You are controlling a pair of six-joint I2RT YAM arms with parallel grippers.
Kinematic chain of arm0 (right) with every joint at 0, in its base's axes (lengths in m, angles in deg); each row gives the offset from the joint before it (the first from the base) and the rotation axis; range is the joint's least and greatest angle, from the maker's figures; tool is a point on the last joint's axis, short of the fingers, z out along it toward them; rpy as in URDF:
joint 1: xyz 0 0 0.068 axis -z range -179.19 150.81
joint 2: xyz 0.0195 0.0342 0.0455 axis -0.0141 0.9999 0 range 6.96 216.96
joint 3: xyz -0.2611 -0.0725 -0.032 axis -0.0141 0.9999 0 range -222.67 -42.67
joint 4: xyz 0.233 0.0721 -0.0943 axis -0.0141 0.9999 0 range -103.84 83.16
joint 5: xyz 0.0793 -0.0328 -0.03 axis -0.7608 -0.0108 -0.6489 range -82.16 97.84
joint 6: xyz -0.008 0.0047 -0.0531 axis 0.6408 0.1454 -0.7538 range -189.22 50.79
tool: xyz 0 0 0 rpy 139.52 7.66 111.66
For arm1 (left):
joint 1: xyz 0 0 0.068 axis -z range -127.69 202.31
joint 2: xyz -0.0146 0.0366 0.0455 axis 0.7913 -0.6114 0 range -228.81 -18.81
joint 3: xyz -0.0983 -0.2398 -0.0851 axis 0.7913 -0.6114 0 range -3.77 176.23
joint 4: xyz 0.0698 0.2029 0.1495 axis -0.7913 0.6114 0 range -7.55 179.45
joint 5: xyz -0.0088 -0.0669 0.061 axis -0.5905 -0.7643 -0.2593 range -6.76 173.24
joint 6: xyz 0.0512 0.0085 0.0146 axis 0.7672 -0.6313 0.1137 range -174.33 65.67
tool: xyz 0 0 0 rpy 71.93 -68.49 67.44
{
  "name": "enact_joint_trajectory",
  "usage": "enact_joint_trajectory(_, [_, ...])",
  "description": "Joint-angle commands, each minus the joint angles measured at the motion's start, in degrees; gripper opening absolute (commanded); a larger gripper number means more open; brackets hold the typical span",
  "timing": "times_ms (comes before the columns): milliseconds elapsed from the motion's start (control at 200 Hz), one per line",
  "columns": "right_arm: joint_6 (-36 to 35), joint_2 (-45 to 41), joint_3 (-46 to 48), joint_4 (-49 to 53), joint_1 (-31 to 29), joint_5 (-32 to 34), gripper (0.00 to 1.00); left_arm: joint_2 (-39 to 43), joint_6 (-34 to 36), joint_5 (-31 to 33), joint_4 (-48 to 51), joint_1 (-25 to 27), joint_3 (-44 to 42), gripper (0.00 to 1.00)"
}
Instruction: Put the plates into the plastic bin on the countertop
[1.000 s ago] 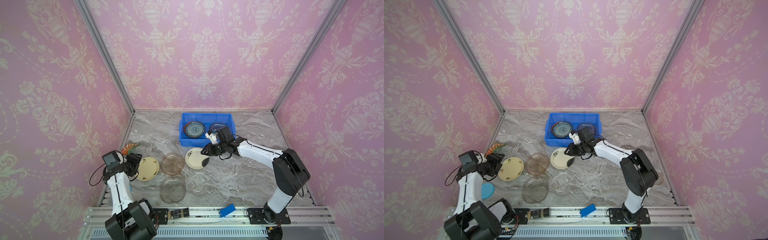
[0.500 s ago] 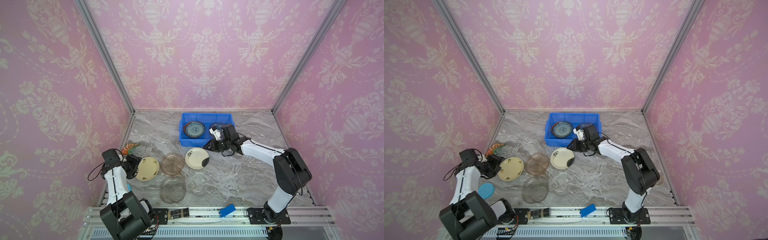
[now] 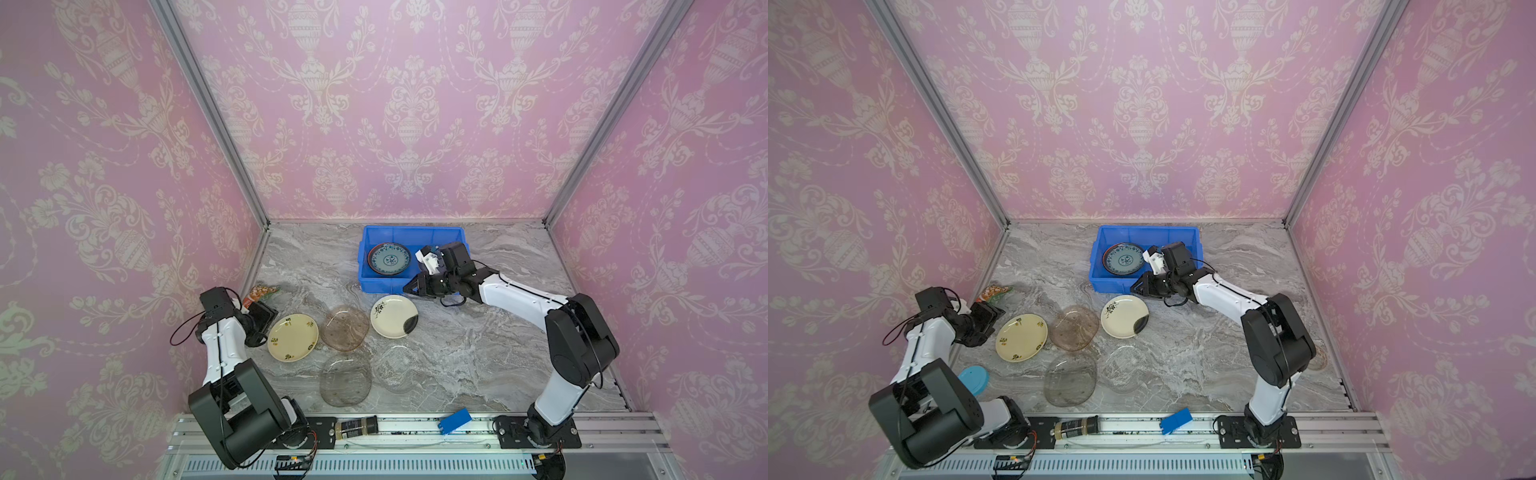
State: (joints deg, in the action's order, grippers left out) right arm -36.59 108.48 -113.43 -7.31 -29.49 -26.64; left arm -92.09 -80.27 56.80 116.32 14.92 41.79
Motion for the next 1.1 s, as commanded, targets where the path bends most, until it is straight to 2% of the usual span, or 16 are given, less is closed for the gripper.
enact_joint_trajectory(0, [-3.36,3.46,-7.5,3.8,-3.97,0.52,0.27,-0.29,0.68,-1.28,-2.16,-0.49,0.06,0.63])
enact_joint_trajectory(235, [-5.81,19.05,-29.27,10.44,-11.58,0.39,0.3,1.18,-5.1,-7.3,-8.09,-0.49,-1.61,0.63])
enact_joint_trajectory(365, [-8.19,29.41,-44.98,18.11,-16.06,1.63,0.29,1.77,-4.81,-8.79,-8.38,-0.46,-1.4,0.63])
enact_joint_trajectory(460, [-7.49,35.29,-51.91,19.73,-18.42,1.72,0.27,2.51,-3.78,-8.06,-7.35,-0.52,-0.53,0.63])
enact_joint_trajectory(746, [-4.42,45.9,-61.31,18.39,-21.44,0.67,0.24,4.38,-4.93,-8.81,-8.43,-0.49,-1.64,0.63])
enact_joint_trajectory(1091, [-1.7,52.02,-68.7,16.58,-21.63,-1.06,0.26,6.48,-4.74,-8.29,-8.2,-0.42,-3.2,0.63])
